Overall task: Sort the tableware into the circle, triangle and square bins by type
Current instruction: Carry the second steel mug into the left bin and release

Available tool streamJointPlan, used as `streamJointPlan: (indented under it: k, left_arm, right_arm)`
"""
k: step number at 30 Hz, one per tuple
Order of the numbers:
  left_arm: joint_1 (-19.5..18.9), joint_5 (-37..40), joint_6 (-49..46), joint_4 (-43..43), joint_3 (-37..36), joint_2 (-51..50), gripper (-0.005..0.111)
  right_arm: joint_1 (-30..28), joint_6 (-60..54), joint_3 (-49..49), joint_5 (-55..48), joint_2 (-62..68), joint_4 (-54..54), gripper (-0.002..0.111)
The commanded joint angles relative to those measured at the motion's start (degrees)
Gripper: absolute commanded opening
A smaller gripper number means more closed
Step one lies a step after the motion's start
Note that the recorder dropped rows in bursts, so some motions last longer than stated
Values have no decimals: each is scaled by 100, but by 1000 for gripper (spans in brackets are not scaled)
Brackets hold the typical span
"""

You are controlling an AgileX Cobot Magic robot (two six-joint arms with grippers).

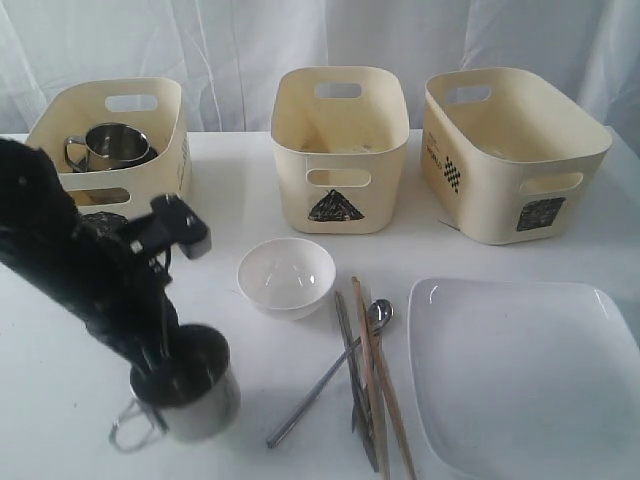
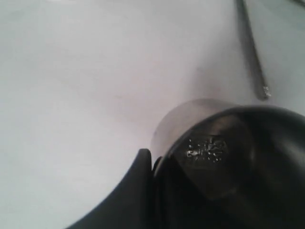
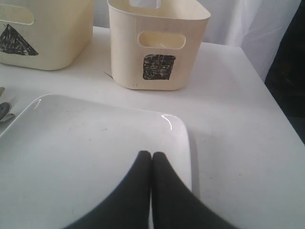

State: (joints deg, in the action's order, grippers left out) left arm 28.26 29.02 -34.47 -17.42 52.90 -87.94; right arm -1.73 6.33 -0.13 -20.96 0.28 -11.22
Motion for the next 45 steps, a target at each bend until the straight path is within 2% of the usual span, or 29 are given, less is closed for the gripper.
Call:
streamJointPlan:
  k: [1,4,8,9,11,13,17,18,19,22,24,27,30,33,38,43,45]
  left_arm:
    - [-422,169,2073,2654,1163,640,0]
    - [-997,-131,2953,3457,2083,661,0]
    - [-1757,-452,2966,3262,3044,293,0]
    - [-2076,-561,2966,3093,3420,-20,0]
    - [-2358,-606,2955,2928,3789,-557,0]
    - [-2430,-843,2955,2818,3991,-1022,0]
    - [-2419,-1458,2938,2551,4051,-1714,0]
    - [-2419,-1585,2875,2537,4051,-1868,3]
    - [-2419,-1687,2807,2537,4051,-1988,9]
    - [-2419,-1726,2697,2428,4051,-2194,37]
    - [-2419,-1532,2697,1938,4051,-2074,43]
    - [-2395,-1198,2592,1435,4051,-1789,43]
    - [-2263,-838,2013,1185,4037,-1447,43]
    - [-2069,-500,1553,480,3920,-1084,43]
    - [-1478,-262,318,-909,3423,-734,43]
    - [-909,-80,113,-906,3014,-914,43]
    - [-799,-80,113,-906,2931,-1002,47]
  right_arm:
    - [3,-6,13,44,-28,-22,0]
    - [3,-6,13,44,-28,-22,0]
    - [3,-6,13,44,-28,-22,0]
    - [3,-6,13,44,-28,-22,0]
    - [3,-6,13,44,-28,-22,0]
    - [3,-6,13,44,-28,-22,0]
    - [3,-6,13,44,-28,-22,0]
    - [3,-6,13,44,-28,-22,0]
    - [3,-6,13,44,-28,-22,0]
    - [3,-6,13,44,-28,-22,0]
    - [3,-6,13,44,-28,-22,0]
    - [3,-6,13,44,-28,-22,0]
    - [3,-6,13,44,-28,-22,0]
    - [3,-6,13,44,-28,-22,0]
    - [3,-6,13,44,-28,-22,0]
    - [3,-6,13,44,-28,-22,0]
    - [3,-6,13,44,-28,-22,0]
